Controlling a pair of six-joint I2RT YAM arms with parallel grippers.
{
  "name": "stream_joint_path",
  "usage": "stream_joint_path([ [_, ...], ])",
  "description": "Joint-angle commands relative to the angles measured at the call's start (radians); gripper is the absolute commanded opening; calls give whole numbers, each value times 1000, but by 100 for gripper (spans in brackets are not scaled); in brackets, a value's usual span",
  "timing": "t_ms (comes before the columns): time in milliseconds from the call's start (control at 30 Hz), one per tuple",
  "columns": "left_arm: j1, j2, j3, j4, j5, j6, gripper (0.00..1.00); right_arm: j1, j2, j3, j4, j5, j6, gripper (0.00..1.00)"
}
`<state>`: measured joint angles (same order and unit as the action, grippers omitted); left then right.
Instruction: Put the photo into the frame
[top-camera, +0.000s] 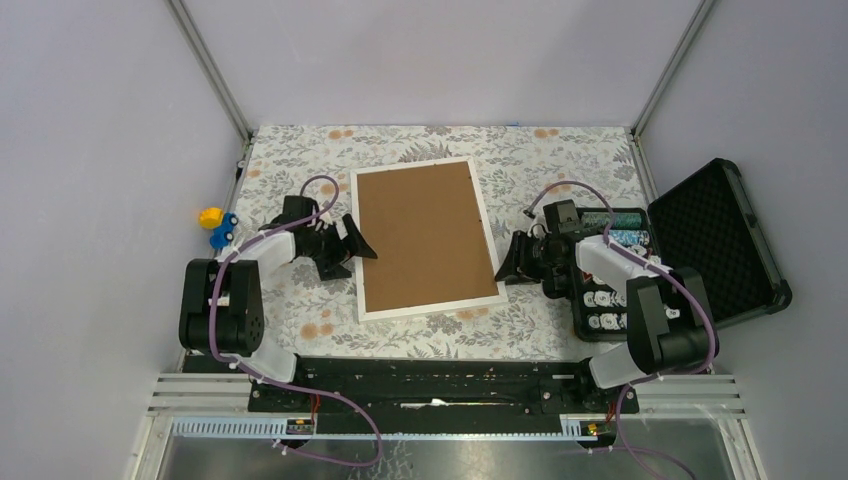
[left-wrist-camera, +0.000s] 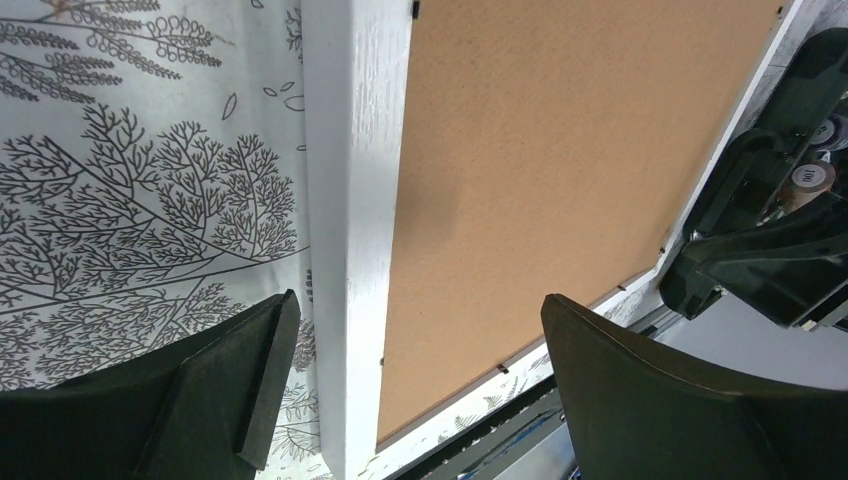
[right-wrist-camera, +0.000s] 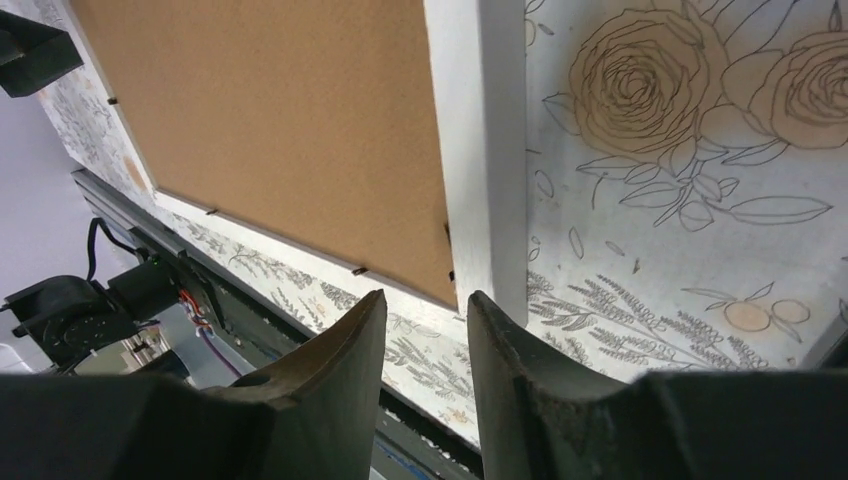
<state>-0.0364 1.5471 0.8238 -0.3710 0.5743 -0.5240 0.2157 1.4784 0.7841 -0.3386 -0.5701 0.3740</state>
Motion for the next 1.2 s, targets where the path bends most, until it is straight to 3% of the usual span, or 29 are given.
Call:
stream_joint_path([
  [0,-8,-2,-5,45,30,28,99,2,23,-22,95,21,0,42],
  [167,-23,17,-18,53,29,32,98,1,33,-26,70,84,-18,32],
  [867,-25,26,-11,57,32,34,98,48,104,-56,68,68,-31,32],
  [1167,-37,52,-57,129,115,-25,98,115,120,-74,99,127,23,33],
])
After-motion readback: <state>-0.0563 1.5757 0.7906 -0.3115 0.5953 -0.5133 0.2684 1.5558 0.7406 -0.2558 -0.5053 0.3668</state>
